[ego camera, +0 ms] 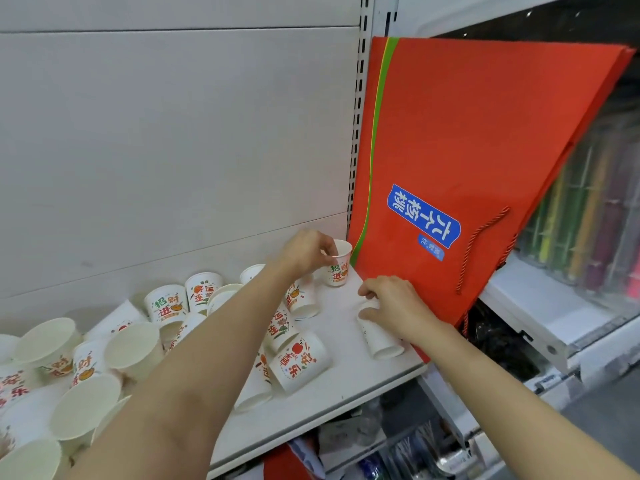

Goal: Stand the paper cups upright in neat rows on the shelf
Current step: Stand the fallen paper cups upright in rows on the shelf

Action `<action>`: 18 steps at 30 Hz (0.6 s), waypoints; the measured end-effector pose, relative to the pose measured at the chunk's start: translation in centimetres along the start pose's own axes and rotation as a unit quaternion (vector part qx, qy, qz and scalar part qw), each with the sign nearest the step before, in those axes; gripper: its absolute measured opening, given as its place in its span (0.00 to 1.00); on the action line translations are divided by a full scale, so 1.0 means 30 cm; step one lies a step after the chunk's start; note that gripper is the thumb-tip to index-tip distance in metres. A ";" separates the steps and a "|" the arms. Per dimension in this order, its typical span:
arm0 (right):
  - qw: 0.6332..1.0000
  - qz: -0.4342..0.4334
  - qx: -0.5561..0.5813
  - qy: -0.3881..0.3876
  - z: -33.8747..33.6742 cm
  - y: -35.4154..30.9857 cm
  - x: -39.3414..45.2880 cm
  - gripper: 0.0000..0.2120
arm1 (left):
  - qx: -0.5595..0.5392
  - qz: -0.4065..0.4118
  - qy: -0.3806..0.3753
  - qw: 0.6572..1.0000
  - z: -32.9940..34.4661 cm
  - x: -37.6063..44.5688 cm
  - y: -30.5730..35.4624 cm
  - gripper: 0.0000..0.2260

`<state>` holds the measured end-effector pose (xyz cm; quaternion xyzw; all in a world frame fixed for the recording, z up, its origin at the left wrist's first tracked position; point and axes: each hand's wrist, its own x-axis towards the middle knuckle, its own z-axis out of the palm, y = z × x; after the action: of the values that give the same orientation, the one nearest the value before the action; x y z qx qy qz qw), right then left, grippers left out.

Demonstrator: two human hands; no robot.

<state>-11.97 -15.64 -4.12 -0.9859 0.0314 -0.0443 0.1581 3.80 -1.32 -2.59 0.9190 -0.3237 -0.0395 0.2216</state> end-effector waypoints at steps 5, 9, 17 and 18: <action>0.997 -0.003 -0.057 -0.053 0.008 -0.006 0.013 0.09 | 0.018 0.001 0.006 1.000 0.010 -0.007 0.005 0.07; 0.999 -0.013 0.023 0.040 0.002 -0.025 0.017 0.04 | 0.022 -0.003 0.019 1.000 0.020 -0.011 0.005 0.09; 0.930 -0.104 0.067 0.347 0.105 -0.012 0.086 0.05 | -0.001 -0.029 0.050 0.998 -0.065 -0.059 -0.052 0.17; 0.926 -0.114 0.070 0.354 0.123 -0.008 0.088 0.05 | 0.013 -0.043 0.024 0.999 -0.071 -0.066 -0.063 0.19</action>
<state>-8.98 -14.49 -7.34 -0.8893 -0.0304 -0.4105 0.1994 3.79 2.02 -1.62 0.9357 -0.2789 -0.0229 0.2149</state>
